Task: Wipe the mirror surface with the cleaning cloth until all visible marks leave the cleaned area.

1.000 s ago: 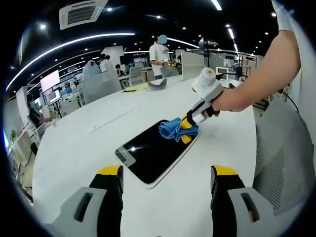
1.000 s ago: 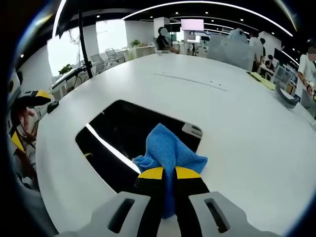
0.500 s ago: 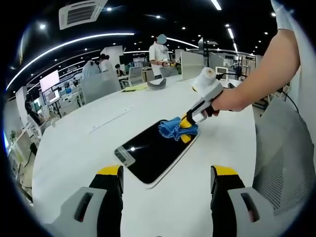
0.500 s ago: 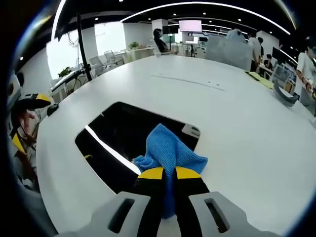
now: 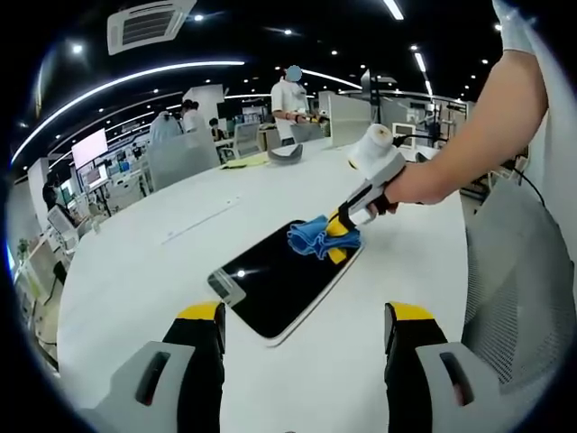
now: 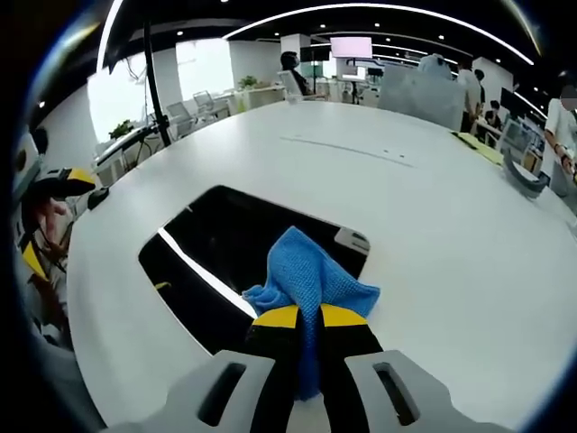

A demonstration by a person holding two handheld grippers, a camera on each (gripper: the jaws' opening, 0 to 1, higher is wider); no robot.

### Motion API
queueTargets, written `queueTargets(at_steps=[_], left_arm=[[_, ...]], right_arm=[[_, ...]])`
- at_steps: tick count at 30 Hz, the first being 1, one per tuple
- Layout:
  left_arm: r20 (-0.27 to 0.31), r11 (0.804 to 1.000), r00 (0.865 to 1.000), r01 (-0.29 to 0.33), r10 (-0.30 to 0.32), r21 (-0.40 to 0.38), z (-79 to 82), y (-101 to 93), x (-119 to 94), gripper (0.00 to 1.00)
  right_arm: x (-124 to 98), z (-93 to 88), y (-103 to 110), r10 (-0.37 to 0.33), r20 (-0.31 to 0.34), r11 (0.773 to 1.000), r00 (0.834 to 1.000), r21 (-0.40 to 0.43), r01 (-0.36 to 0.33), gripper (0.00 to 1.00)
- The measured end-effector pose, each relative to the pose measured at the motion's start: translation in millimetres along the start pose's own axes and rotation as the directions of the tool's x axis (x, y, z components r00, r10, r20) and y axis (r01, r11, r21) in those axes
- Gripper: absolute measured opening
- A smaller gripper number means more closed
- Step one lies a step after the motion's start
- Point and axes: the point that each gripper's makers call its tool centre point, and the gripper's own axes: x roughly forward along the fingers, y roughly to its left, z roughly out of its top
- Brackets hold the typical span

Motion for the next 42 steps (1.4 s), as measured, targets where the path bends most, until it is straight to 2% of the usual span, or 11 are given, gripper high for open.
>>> queueTargets(at_steps=[22,31,42], left_arm=[[0.006,1.000,1.000,0.003,-0.003,-0.005,-0.7,3.4,2,0.72],[0.001,1.000,1.000,0.003,-0.003,-0.004,-2.8,4.4,2,0.72],[0.005,1.000,1.000,0.008,-0.008,-0.005,-1.5,4.9,4,0.72]], right_arm=[[7,5.5,10,0.030,0.001,0.999,1.000,-0.011,-0.030,0.02],[15,12.7,25,0.060,0.008,0.998,0.998,-0.021,-0.059,0.02],[18,15.4,29,0.060,0.001,0.998,0.998,-0.023,-0.060,0.02]])
